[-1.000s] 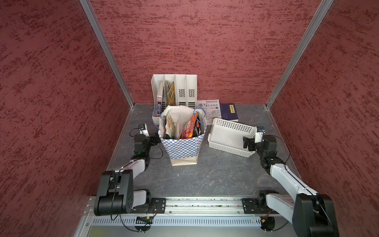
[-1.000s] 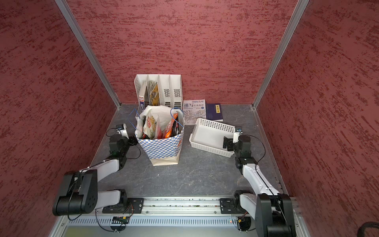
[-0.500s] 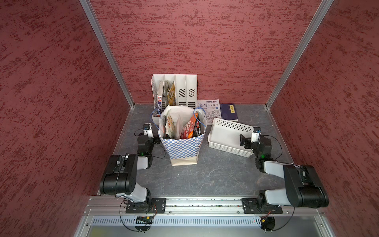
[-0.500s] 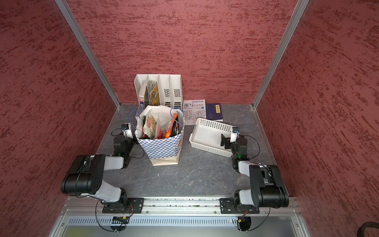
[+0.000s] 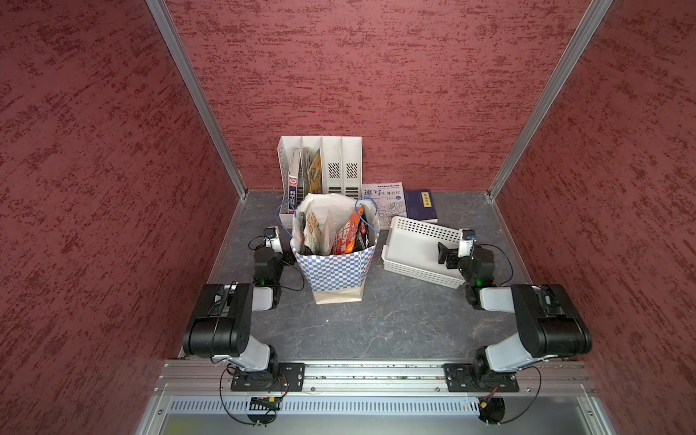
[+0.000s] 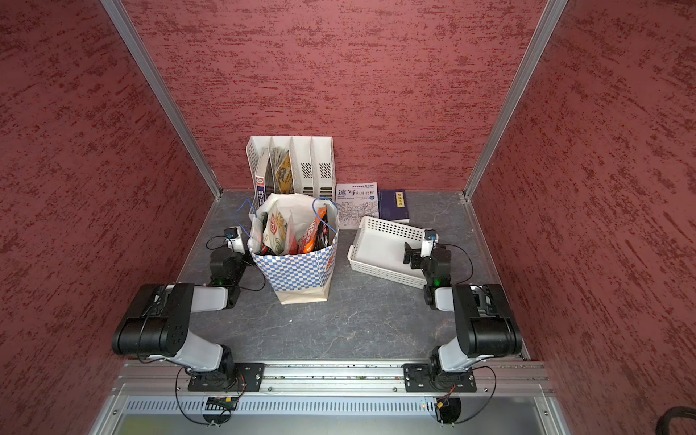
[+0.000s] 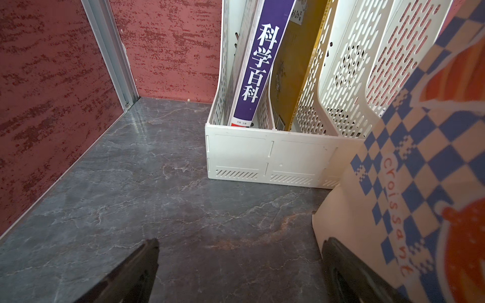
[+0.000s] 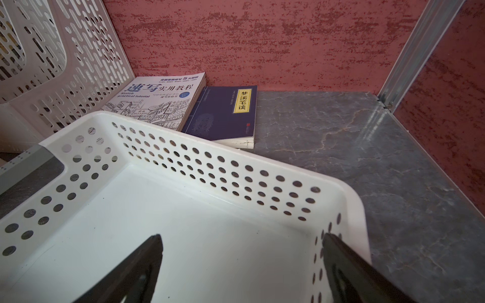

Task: Place the condiment packets inside the bag
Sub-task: Reset both arms

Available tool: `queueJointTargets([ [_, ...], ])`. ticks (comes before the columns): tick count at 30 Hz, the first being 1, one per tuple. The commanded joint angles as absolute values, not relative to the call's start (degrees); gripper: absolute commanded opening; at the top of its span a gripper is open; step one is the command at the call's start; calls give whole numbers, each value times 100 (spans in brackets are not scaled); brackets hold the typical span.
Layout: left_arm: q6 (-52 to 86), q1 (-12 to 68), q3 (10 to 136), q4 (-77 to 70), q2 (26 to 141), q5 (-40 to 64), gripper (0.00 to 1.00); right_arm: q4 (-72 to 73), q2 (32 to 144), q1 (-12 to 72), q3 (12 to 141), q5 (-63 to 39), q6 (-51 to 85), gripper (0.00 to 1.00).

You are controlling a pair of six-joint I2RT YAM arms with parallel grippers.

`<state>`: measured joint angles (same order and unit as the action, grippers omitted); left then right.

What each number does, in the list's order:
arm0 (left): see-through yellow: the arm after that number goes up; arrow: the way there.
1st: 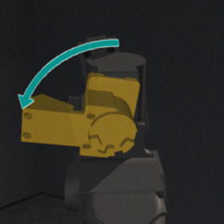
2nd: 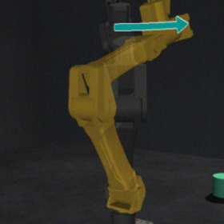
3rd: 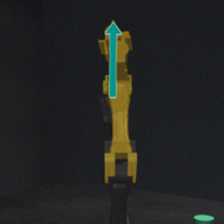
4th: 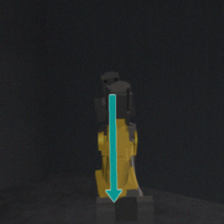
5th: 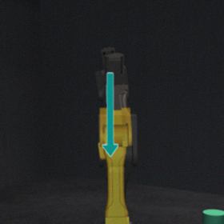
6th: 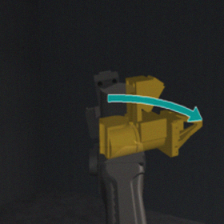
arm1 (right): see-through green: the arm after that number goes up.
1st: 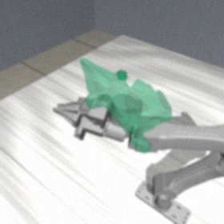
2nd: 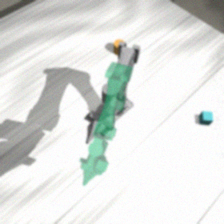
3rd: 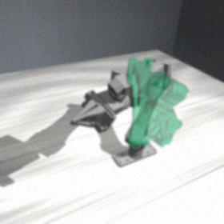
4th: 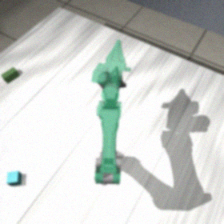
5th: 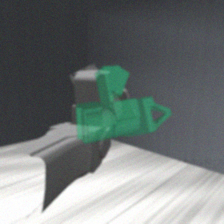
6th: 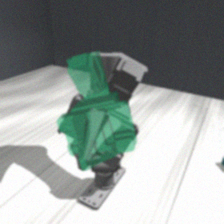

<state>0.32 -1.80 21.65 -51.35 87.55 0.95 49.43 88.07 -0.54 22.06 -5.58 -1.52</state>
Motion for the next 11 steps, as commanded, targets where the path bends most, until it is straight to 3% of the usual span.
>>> queueJointTargets([
  [1, -28, -167, 2166, -5116, 8749, 53, 100, 4975, 8833, -27, 2316, -422, -87, 99],
  [11, -13, -214, 2163, -5115, 8739, 160, 100, 5007, 8810, -29, 2286, -429, -88, 99],
])
